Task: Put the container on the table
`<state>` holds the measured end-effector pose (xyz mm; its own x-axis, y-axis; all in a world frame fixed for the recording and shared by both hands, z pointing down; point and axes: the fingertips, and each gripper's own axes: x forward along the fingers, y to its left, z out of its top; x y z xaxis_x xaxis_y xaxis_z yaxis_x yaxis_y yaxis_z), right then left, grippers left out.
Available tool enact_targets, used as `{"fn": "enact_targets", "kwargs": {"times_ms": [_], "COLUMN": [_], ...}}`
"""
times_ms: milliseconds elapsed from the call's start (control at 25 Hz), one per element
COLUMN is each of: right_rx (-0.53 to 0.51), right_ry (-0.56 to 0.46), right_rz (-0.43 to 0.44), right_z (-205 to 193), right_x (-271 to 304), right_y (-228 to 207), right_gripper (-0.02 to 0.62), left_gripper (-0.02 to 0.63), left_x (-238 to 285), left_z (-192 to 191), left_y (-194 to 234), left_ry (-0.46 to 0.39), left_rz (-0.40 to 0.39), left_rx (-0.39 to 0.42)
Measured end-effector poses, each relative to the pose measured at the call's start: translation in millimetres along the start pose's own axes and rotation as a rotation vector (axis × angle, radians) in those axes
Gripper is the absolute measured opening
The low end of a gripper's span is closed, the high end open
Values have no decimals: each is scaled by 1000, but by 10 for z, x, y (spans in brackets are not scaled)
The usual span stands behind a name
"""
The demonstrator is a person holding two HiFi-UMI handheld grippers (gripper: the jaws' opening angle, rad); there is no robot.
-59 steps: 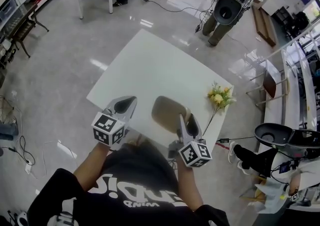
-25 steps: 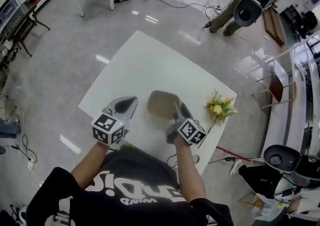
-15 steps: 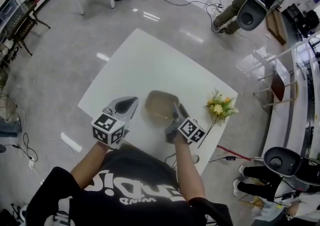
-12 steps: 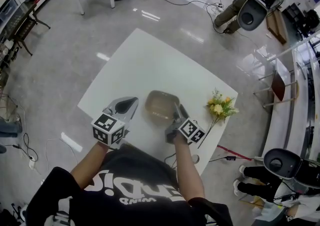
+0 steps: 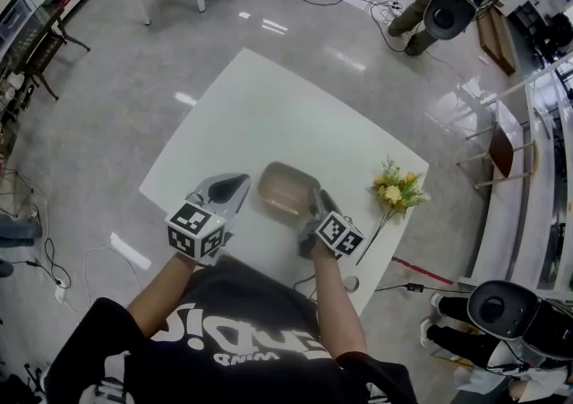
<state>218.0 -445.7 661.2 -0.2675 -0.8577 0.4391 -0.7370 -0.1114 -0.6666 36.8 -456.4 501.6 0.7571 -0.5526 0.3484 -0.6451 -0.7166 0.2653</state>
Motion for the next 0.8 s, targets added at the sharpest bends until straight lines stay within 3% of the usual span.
{"fn": "enact_targets", "kwargs": {"times_ms": [480,800], "right_rx": [-71,-103], "right_ry": [18,-60], "right_rz": [-43,-39], "right_z": [3,310], "right_x": [-3,-156], "right_y": [-71,64], "right_gripper": [131,140], "left_gripper": [2,2], "left_x": [40,56], "left_z": [-24,32], "left_y": [11,-19], "left_ry": [13,-3], "left_rz": [-12,-28], "left_rx": [-9,-2]}}
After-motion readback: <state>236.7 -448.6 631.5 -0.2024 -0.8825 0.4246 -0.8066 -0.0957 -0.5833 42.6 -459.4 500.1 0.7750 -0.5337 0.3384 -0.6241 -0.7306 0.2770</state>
